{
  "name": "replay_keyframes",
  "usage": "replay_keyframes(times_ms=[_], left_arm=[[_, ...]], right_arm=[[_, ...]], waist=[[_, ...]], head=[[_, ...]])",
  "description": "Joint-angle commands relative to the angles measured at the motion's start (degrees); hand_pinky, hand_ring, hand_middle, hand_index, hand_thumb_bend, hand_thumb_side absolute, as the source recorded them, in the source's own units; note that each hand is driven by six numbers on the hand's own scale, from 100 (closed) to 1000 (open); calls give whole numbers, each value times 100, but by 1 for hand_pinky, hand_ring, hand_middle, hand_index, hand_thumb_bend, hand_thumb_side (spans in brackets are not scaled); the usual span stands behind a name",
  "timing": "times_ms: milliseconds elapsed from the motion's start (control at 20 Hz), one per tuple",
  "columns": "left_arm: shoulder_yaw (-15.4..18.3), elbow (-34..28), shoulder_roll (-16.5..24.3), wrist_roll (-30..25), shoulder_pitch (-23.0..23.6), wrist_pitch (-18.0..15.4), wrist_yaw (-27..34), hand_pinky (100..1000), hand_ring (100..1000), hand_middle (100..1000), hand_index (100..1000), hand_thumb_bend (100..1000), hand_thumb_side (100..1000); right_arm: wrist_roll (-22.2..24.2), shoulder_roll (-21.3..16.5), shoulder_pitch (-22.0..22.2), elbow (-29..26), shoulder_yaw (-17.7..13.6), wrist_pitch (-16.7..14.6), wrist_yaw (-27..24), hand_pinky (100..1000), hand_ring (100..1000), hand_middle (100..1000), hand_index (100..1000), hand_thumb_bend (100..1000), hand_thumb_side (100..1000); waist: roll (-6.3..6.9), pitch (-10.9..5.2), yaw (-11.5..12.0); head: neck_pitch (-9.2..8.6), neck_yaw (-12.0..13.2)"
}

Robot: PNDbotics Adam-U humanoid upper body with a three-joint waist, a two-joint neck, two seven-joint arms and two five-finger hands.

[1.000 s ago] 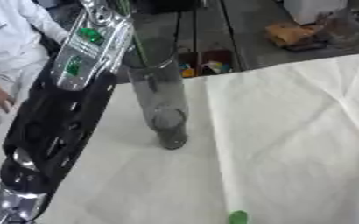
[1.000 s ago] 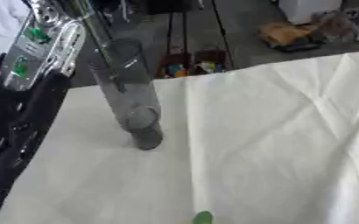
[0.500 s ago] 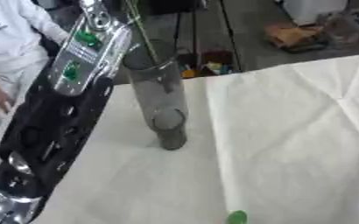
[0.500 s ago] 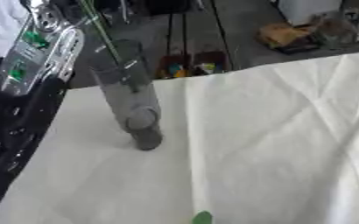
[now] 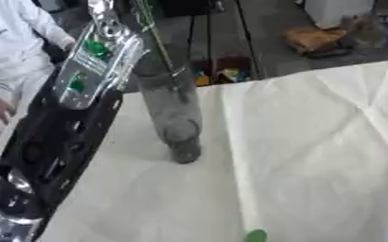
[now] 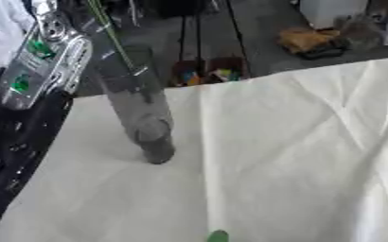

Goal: Arrange flowers into the vase.

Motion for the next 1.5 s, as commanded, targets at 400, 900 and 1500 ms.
replay_keyframes(times_ms=[400,900,1500], left_arm=[[-28,-162,451,176,-7,1224,-942,512,767,742,474,334,712],[-8,-304,610,-783,124,1452,-1589,566,803,779,563,348,739],[-18,-446,617,-1003,309,1493,-1761,576,812,794,635,349,811]], right_arm=[[-14,-52,-21,-101,-42,20,-59,666,783,568,827,100,1000],[-23,-47,-11,-101,-50,22,-59,666,783,568,827,100,1000],[-42,-32,-21,-101,-61,26,-60,666,784,567,827,100,1000]], waist=[[-28,-168,36],[-44,-165,59],[-57,-130,49]], head=[[-29,-46],[-18,-62],[-61,-74]])
